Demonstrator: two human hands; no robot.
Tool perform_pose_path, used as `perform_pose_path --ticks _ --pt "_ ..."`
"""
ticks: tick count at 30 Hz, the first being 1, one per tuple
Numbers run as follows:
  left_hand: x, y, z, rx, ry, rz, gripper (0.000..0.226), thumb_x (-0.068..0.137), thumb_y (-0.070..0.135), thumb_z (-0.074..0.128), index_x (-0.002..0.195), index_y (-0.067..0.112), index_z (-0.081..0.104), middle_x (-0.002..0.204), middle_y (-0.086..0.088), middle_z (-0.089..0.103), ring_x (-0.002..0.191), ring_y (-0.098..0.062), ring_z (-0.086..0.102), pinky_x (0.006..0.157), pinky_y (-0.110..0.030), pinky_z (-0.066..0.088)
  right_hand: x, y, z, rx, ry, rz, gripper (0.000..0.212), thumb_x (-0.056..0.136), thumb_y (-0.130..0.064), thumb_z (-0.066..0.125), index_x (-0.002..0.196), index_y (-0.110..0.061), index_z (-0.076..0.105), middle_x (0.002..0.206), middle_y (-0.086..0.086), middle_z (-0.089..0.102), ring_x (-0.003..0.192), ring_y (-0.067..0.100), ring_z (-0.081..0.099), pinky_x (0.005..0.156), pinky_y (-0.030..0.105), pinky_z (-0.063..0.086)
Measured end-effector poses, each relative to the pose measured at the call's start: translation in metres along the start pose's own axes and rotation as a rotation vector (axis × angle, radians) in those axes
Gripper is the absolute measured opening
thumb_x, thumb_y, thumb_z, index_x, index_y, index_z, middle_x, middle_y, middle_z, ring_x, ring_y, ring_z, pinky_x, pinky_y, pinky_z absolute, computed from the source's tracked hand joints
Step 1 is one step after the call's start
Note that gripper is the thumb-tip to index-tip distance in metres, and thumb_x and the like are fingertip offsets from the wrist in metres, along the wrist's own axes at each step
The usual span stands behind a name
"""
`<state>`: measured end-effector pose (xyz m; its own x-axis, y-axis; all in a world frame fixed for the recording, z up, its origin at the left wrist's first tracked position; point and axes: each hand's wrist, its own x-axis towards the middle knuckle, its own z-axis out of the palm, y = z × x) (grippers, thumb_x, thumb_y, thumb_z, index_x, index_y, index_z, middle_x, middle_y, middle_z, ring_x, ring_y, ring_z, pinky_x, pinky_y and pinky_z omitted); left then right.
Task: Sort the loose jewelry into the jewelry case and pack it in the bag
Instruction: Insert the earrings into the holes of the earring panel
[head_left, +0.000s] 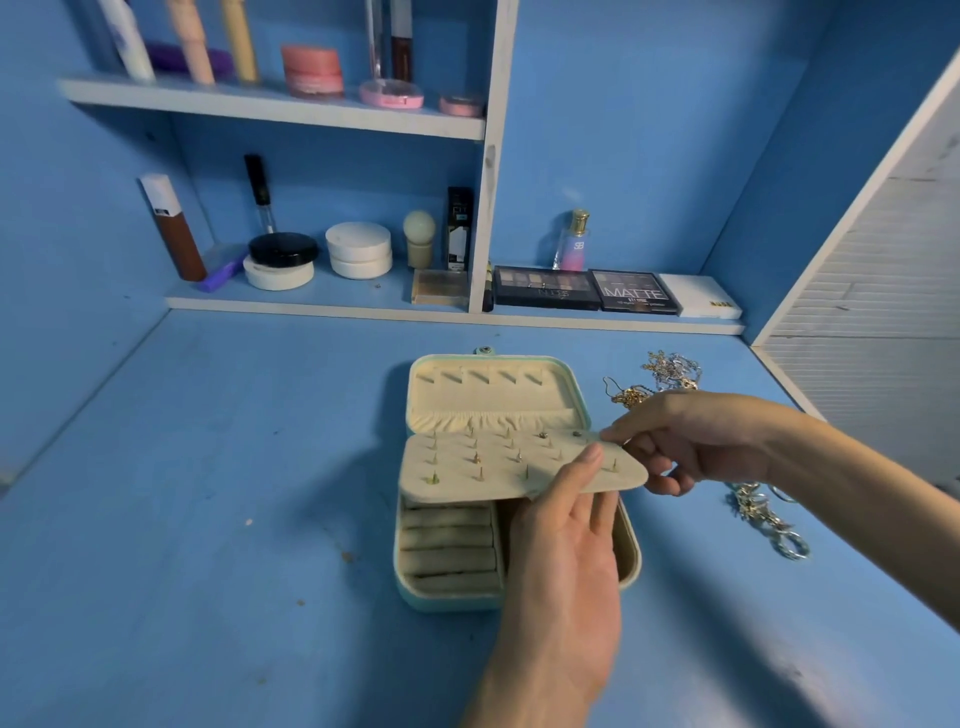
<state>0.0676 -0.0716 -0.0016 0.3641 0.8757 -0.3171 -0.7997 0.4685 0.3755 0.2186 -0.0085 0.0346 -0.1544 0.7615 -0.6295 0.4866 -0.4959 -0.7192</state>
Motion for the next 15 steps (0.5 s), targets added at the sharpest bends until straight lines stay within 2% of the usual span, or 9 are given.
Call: perform_pose_path --ticks 3,6,7,9,10,12,14,15 --pt "0.001 0.005 -0.005 0.005 -0.027 -0.016 0.055 0.07 0.006 0.074 0.124 0.007 0.06 0.118 -0.012 0.068 0.113 -0.018 0.063 0.105 -0.036 0.041 0.001 -0.001 0.0 0.04 -0.01 0.019 0.049 0.092 -0.022 0.047 0.044 -0.017 0.057 0.043 0.001 0.032 0.041 0.017 0.039 0.039 0.018 0.027" --pt "-0.003 0.009 -0.009 0.011 -0.032 -0.034 0.06 0.069 0.009 0.076 0.126 0.007 0.058 0.116 -0.01 0.069 0.11 -0.016 0.065 0.102 -0.034 0.044 0.0 -0.002 0.0 0.054 0.006 0.03 0.04 0.09 -0.022 0.049 0.051 -0.015 0.056 0.043 0.001 0.031 0.039 0.017 0.038 0.037 0.018 0.028" --pt "-0.006 0.01 -0.011 0.009 -0.034 -0.033 0.065 0.064 0.012 0.082 0.125 0.007 0.059 0.115 -0.008 0.07 0.109 -0.014 0.065 0.101 -0.033 0.045 0.0 -0.003 0.0 0.057 0.01 0.033 0.037 0.09 -0.022 0.05 0.054 -0.013 0.055 0.043 0.001 0.031 0.039 0.017 0.038 0.037 0.018 0.028" --pt "-0.013 0.013 -0.017 -0.002 -0.021 -0.01 0.086 0.036 0.021 0.096 0.117 0.012 0.067 0.113 -0.005 0.071 0.107 -0.013 0.066 0.094 -0.031 0.049 0.0 -0.004 0.0 0.064 0.018 0.038 0.035 0.09 -0.022 0.05 0.057 -0.011 0.055 0.042 0.001 0.031 0.038 0.017 0.038 0.036 0.018 0.028" --pt "-0.017 0.014 -0.02 0.002 0.011 0.007 0.094 0.021 0.027 0.098 0.11 0.015 0.072 0.114 -0.004 0.071 0.108 -0.014 0.066 0.09 -0.03 0.051 0.0 -0.003 0.0 0.066 0.021 0.042 0.036 0.09 -0.022 0.049 0.056 -0.012 0.056 0.042 0.001 0.031 0.038 0.017 0.038 0.036 0.018 0.028" --pt "-0.025 0.018 -0.022 0.056 0.105 0.038 0.104 0.008 0.035 0.097 0.108 0.015 0.074 0.12 -0.005 0.068 0.114 -0.014 0.061 0.089 -0.033 0.05 0.0 -0.003 0.0 0.067 0.019 0.048 0.036 0.09 -0.022 0.049 0.057 -0.011 0.056 0.042 0.002 0.03 0.037 0.017 0.038 0.036 0.018 0.028" --pt "-0.028 0.024 -0.019 0.068 0.205 0.039 0.118 0.014 0.04 0.096 0.123 0.011 0.062 0.127 -0.008 0.062 0.12 -0.017 0.055 0.094 -0.037 0.046 -0.001 -0.004 0.0 0.068 0.012 0.053 0.033 0.09 -0.022 0.049 0.059 -0.01 0.055 0.041 0.002 0.03 0.037 0.017 0.038 0.036 0.018 0.029" --pt "-0.028 0.026 -0.016 0.056 0.24 0.026 0.113 0.027 0.041 0.093 0.128 0.009 0.056 0.129 -0.009 0.059 0.123 -0.019 0.053 0.097 -0.039 0.044 -0.001 -0.004 0.001 0.07 0.008 0.054 0.033 0.09 -0.022 0.049 0.06 -0.01 0.055 0.041 0.002 0.031 0.037 0.017 0.038 0.036 0.018 0.029"
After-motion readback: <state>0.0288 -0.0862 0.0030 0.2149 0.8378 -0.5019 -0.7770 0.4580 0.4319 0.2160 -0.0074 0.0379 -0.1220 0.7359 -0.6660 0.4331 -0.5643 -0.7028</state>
